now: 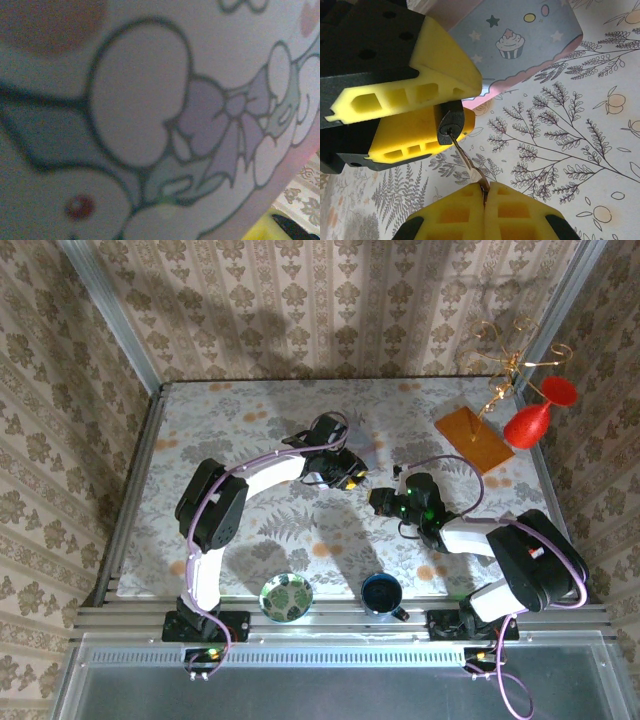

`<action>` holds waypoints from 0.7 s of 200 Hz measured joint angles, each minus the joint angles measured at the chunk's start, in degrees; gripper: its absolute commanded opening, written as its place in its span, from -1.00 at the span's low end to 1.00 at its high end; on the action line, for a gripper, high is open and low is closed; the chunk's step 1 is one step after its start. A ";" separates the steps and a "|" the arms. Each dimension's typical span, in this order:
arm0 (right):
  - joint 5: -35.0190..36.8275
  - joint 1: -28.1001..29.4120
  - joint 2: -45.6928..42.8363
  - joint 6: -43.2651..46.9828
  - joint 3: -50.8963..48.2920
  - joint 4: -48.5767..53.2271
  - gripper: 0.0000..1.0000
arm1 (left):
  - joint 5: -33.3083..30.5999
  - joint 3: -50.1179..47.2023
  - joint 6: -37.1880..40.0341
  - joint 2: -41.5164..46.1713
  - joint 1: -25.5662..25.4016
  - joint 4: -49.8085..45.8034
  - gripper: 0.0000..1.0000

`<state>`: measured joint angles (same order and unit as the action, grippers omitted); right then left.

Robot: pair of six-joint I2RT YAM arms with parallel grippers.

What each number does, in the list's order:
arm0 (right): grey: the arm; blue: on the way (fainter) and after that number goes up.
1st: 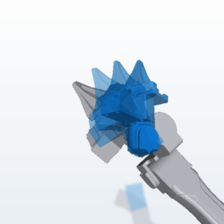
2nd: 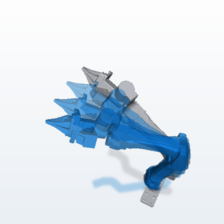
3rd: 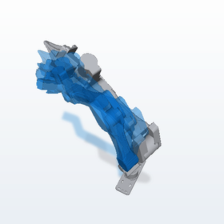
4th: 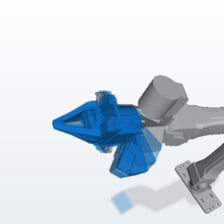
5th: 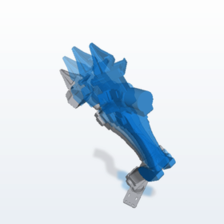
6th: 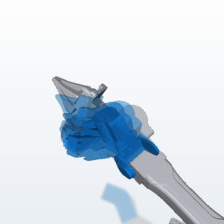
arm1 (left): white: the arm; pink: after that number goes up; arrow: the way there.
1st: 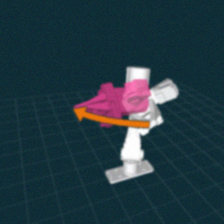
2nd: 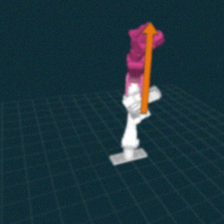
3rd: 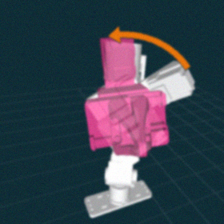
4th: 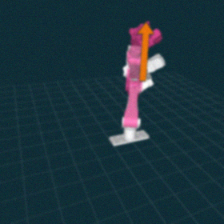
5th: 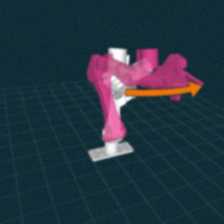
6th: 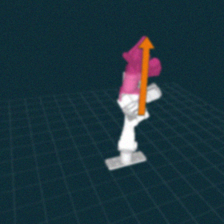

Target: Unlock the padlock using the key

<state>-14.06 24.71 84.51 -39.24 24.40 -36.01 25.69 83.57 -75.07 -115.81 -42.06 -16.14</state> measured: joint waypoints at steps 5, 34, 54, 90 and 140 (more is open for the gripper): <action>0.00 0.00 0.00 0.00 0.00 0.00 -1.00 | 0.00 0.00 0.00 0.00 0.00 0.00 -1.00; 0.20 0.00 -0.02 0.00 0.00 0.00 -1.00 | 0.00 0.00 -0.02 0.00 0.00 0.00 -1.00; 0.24 0.00 -0.02 0.00 0.00 0.00 -1.00 | 0.00 0.00 -0.02 0.00 0.00 0.02 -1.00; 0.59 0.00 -0.92 0.02 0.00 0.02 -1.00 | 0.02 0.00 -0.17 -0.09 0.00 0.37 -1.00; 1.55 -0.02 -1.68 0.00 -0.02 0.15 -1.00 | 0.13 0.11 -0.37 -0.35 -0.07 1.31 -1.00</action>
<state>-12.51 24.69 82.83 -39.24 24.38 -35.86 25.82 83.68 -75.44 -116.16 -42.13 -14.83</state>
